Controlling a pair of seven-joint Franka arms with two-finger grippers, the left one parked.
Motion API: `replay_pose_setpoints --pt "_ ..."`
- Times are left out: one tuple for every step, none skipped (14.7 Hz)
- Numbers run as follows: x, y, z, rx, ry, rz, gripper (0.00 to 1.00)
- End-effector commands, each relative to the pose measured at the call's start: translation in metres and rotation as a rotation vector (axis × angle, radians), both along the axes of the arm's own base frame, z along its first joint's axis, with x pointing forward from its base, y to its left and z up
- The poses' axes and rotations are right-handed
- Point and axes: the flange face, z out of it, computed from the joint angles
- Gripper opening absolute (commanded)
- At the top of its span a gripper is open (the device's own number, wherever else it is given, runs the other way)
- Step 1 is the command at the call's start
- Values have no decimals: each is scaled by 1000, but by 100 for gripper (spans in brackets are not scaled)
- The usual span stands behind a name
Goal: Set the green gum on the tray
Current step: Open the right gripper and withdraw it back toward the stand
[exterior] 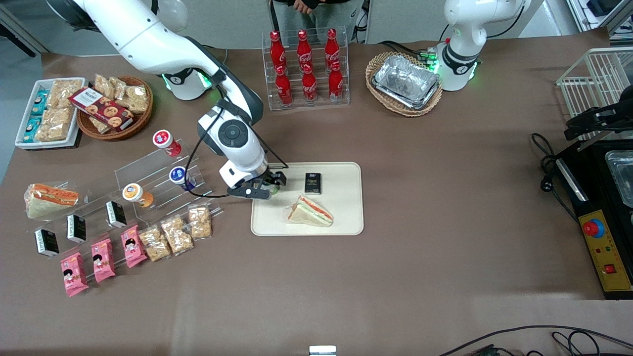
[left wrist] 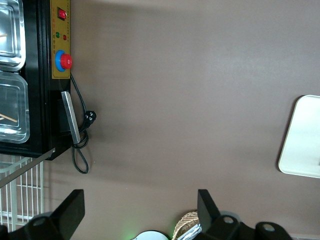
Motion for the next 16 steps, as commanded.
replay_pose_setpoints --pt "-2 -21 105 -75 -4 42 100" --pt "-4 -29 134 -56 11 77 99" --pt "0 -49 161 -37 25 87 100" --pt "4 -70 185 -14 37 86 100" --pt "7 -90 209 0 44 95 100" --pt "13 -113 229 -3 50 105 100" --pt "22 -140 248 -3 57 123 100" --pt "31 -165 269 2 61 154 100" --pt "39 -190 290 7 67 180 100" --pt "44 -216 309 11 73 191 100" --pt "47 -240 320 15 80 197 100" --pt "49 -266 327 19 83 210 100" --pt "50 -288 336 25 67 244 100" --pt "51 -313 340 29 61 254 100" --pt "50 -337 343 33 54 245 100" --pt "48 -357 348 36 43 228 100"
